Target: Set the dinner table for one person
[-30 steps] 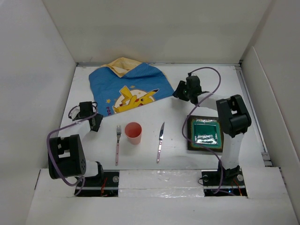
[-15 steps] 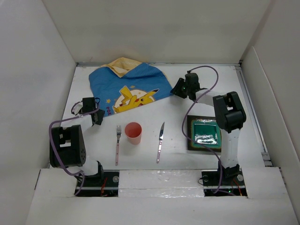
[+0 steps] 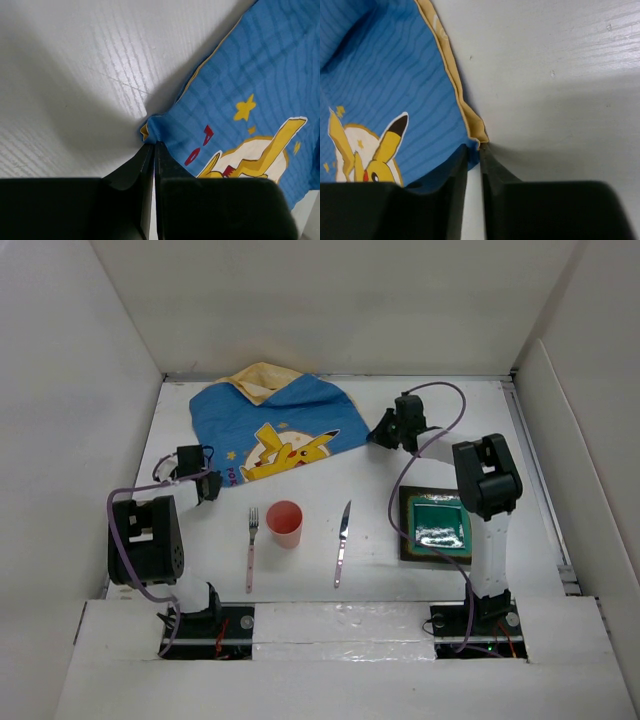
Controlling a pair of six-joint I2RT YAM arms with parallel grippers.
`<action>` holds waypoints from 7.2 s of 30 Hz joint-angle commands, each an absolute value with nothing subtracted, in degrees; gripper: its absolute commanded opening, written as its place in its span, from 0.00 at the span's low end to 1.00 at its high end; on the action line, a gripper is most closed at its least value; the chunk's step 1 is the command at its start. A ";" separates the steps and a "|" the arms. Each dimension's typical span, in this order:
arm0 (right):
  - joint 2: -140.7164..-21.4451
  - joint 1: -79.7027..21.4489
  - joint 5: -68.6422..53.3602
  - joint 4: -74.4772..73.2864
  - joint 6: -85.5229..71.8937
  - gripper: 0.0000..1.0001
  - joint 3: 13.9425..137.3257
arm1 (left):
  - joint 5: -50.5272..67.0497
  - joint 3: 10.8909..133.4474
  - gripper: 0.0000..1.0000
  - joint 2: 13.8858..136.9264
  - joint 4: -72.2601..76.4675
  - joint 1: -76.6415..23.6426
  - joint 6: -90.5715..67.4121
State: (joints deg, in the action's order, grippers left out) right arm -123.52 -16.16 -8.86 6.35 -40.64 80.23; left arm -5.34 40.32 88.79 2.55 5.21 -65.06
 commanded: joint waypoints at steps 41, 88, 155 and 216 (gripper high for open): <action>-68.10 -18.20 6.95 -7.04 -22.06 0.00 83.05 | 15.29 81.56 0.00 72.32 5.45 5.01 -50.02; -95.19 -4.66 -12.75 10.90 -25.31 0.00 50.99 | 19.25 29.71 0.00 86.40 41.84 4.39 -54.14; -72.68 11.35 -4.75 -21.34 -29.98 0.66 34.18 | 40.69 43.24 0.43 38.50 3.08 1.14 -34.19; -47.46 20.13 -57.90 -0.64 -42.96 0.00 24.61 | 34.02 41.92 0.40 40.78 2.20 3.87 -34.45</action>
